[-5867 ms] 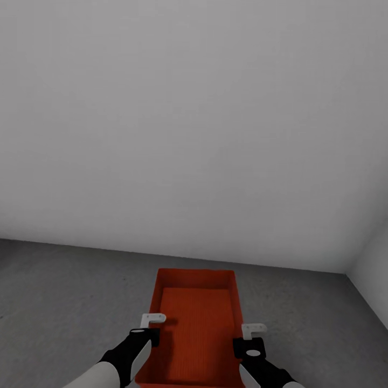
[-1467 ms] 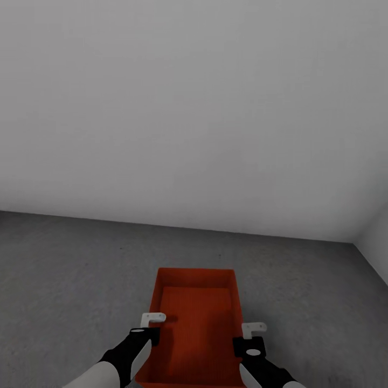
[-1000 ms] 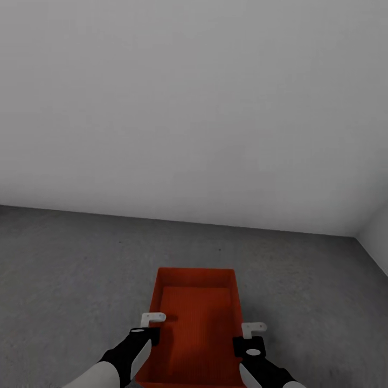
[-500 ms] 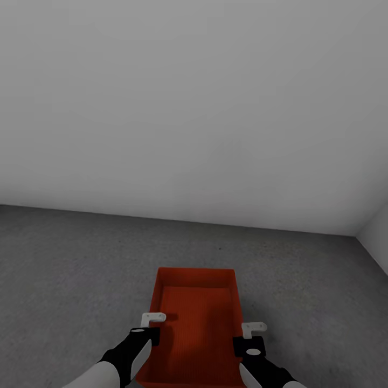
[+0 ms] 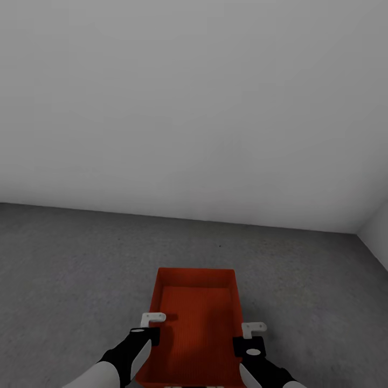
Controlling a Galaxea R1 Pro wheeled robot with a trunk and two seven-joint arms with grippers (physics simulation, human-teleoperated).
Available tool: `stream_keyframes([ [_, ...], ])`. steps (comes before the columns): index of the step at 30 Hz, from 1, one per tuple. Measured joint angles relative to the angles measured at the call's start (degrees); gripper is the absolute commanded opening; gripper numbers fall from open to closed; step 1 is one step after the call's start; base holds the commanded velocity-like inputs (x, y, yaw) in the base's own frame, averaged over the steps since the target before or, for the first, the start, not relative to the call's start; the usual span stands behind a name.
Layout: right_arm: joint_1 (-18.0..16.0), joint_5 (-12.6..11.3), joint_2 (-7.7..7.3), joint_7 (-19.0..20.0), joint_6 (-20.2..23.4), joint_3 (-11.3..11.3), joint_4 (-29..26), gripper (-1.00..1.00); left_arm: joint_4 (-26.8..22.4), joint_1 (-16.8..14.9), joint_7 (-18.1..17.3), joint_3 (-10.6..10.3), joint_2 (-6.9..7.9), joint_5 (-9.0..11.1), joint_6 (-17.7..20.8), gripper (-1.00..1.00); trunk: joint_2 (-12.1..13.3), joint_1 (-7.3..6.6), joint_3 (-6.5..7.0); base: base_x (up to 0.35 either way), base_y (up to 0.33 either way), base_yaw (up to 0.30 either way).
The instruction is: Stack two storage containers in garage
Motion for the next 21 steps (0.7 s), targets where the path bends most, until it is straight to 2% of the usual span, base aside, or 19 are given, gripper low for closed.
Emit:
stream_keyframes([
  [14, 0.0, 0.0, -0.02, 0.0, 0.0, 0.0, -0.1, -1.00, 0.0, 0.0, 0.0, 0.0, -0.01, 0.0, 0.0, -1.00, 0.0, 0.00, -1.12, 0.000, 0.000, 0.000],
  [21, 0.0, 0.0, -0.06, 0.0, 0.0, 0.0, -0.1, -1.00, 0.0, 0.0, 0.1, 0.0, -0.04, 0.0, -0.1, -1.00, 0.0, 0.00, -1.24, 0.000, 0.000, 0.000],
])
